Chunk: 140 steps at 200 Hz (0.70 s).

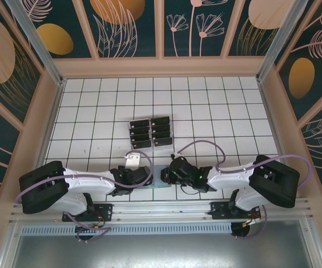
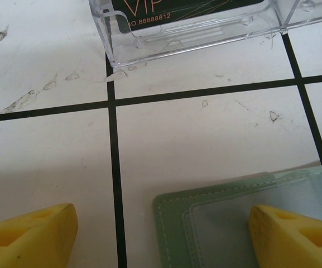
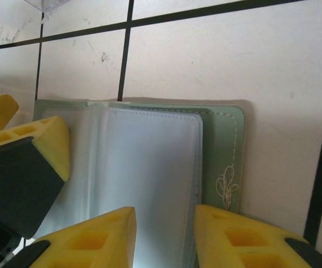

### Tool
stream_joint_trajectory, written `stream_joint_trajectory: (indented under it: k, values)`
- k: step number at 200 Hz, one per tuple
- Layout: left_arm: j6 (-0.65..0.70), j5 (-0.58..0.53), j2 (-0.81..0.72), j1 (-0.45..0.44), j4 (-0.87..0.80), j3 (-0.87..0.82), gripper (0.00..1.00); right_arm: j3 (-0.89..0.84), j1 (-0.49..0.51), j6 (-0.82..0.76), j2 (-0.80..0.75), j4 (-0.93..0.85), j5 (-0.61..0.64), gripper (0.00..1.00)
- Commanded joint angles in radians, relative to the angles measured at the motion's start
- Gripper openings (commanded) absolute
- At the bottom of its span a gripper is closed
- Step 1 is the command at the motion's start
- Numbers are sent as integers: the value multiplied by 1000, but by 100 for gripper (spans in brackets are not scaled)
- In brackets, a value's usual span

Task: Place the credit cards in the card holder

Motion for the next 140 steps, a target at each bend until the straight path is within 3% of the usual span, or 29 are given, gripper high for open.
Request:
stream_joint_trajectory:
  k: [1, 140]
  values:
    - [-16, 13, 16, 5, 12, -21, 80, 3, -6, 0, 39, 18, -12, 34]
    - [-17, 11, 2, 4, 20, -26, 80, 20, 2, 2, -22, 96, -84, 26]
